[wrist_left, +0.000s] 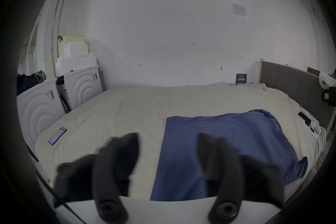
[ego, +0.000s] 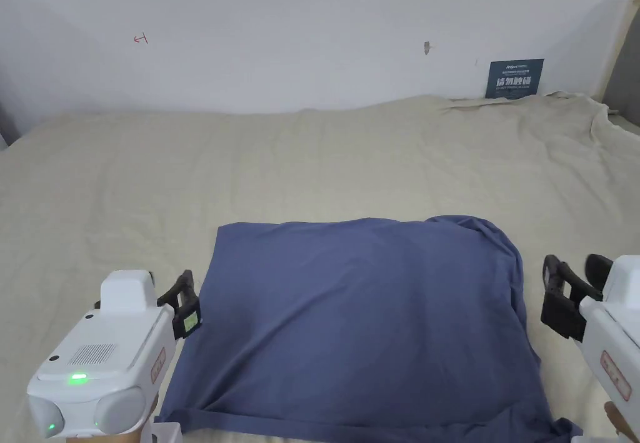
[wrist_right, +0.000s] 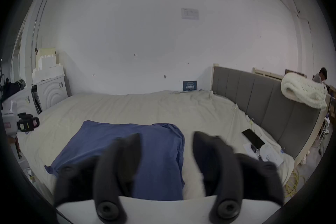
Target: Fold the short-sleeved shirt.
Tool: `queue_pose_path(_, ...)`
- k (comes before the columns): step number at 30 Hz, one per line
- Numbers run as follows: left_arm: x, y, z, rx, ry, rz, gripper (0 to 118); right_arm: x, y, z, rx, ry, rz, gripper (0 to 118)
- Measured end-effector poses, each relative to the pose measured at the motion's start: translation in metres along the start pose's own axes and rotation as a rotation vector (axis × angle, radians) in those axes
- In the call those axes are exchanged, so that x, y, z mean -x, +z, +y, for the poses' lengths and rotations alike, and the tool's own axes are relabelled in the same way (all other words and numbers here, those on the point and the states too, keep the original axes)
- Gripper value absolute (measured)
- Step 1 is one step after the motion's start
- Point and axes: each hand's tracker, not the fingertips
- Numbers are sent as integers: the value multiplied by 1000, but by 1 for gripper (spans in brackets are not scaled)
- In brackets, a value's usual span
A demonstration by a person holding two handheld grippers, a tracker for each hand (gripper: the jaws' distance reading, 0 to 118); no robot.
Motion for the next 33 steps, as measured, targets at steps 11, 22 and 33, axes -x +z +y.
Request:
queue_pose_path(11,-10,-1,0,11,-6,-54,0,4,-4,1,-35,49,-19,0)
queue_pose_path(22,17,-35,-40,541,115,-73,0,-1,-9,-11,13,29,5,0)
queue_pose_path(33,39,-51,-100,703,111,0,98,4,-7,-21,76,26,28,0)
